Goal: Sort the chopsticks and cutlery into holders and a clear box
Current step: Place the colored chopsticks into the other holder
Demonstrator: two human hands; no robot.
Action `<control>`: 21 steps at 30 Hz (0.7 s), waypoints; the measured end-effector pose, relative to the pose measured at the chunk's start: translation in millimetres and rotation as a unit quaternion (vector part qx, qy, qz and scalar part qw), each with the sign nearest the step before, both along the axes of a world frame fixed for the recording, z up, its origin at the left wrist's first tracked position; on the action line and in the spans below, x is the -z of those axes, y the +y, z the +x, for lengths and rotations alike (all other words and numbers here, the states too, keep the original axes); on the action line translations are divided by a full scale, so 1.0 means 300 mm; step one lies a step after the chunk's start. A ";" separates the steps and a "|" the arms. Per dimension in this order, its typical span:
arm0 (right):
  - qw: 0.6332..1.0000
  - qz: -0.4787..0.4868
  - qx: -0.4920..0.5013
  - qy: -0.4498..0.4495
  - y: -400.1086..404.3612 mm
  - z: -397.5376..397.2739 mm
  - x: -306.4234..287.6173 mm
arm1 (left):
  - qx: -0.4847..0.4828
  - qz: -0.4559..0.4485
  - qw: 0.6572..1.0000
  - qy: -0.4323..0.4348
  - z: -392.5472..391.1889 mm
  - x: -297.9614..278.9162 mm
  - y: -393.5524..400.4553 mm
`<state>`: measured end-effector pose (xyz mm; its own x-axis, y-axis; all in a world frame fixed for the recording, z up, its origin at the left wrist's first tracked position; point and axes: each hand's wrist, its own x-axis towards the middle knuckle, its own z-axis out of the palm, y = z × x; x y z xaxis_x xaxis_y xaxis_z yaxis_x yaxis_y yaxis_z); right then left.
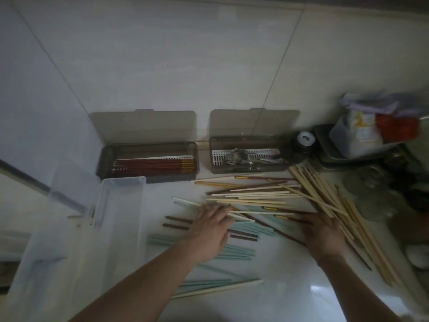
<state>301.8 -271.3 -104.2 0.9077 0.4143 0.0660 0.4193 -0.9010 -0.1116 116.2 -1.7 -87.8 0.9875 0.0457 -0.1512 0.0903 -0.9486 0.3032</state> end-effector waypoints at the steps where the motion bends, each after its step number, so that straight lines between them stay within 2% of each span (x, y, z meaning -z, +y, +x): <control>1: 1.000 0.003 0.004 -0.001 0.000 -0.004 -0.002 | 0.001 0.002 1.000 -0.004 -0.002 -0.002 0.000; 4: 1.000 0.006 0.007 -0.007 -0.002 -0.028 -0.020 | 0.006 -0.015 1.000 -0.024 -0.007 0.012 0.009; 7: 0.998 0.050 -0.013 -0.020 -0.001 -0.040 -0.046 | 0.006 -0.040 0.996 -0.077 -0.007 0.019 0.019; 10: 0.986 0.146 -0.072 -0.047 0.055 -0.044 -0.107 | -0.025 -0.084 0.989 -0.116 0.005 -0.008 0.011; 13: 0.947 0.302 -0.106 -0.021 0.169 -0.085 -0.213 | -0.051 -0.145 0.979 -0.134 0.030 -0.056 -0.012; 16: 0.876 0.475 -0.078 0.038 0.298 -0.150 -0.320 | -0.061 -0.206 0.961 -0.175 0.058 -0.122 -0.030; 18: 0.788 0.601 -0.069 0.114 0.373 -0.185 -0.360 | -0.079 -0.200 0.955 -0.205 0.076 -0.166 -0.037; 21: 0.654 0.714 -0.049 0.244 0.453 -0.230 -0.384 | -0.115 -0.095 0.947 -0.286 0.080 -0.217 -0.019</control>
